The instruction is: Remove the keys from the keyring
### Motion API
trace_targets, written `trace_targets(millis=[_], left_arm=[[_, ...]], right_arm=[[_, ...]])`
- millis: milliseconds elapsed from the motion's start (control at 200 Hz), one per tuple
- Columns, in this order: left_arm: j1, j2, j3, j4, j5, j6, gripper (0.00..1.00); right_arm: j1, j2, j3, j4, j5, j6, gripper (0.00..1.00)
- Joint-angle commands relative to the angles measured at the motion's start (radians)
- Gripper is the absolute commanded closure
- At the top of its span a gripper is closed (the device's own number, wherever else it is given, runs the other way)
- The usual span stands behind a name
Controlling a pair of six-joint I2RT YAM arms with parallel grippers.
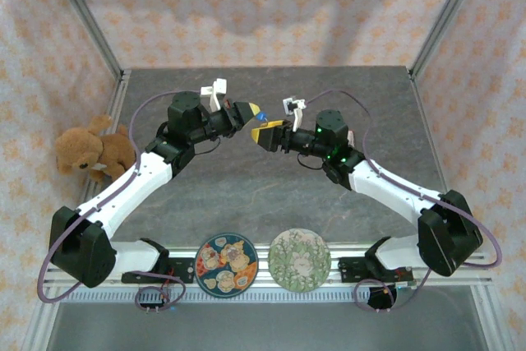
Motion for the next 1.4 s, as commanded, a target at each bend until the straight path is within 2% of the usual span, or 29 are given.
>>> trace_targets(millis=[0,135,280,485,741,1006,1171,1396], left_arm=[[0.009,-0.024,-0.008,0.067,0.023,-0.025,1.0],[0.01,-0.025,-0.006,0.073,0.016,-0.027,1.0],[0.011,-0.028,-0.004,0.074,0.009,-0.027,1.0],[0.017,-0.046,-0.018,0.09,-0.008,-0.028,1.0],[0.017,-0.036,-0.024,0.175,0.015,-0.094,1.0],[0.017,-0.014,-0.049,0.317,0.046,-0.198,1.0],[0.023,-0.037,-0.065,0.286,0.021,-0.17,1.0],[0.046,-0.063,-0.092,0.309,-0.005,-0.177,1.0]], right_arm=[[0.005,0.0,0.03,0.082,-0.052,0.021,0.36],[0.005,0.001,0.022,0.115,-0.072,0.042,0.45],[0.005,-0.006,0.01,0.136,-0.073,0.058,0.48],[0.005,0.001,-0.011,0.204,-0.097,0.1,0.39],[0.012,0.035,-0.003,0.294,-0.125,0.149,0.36],[0.017,0.066,0.012,0.351,-0.082,0.169,0.33],[0.017,0.072,0.013,0.397,-0.093,0.2,0.4],[0.017,0.066,-0.011,0.436,-0.082,0.228,0.6]])
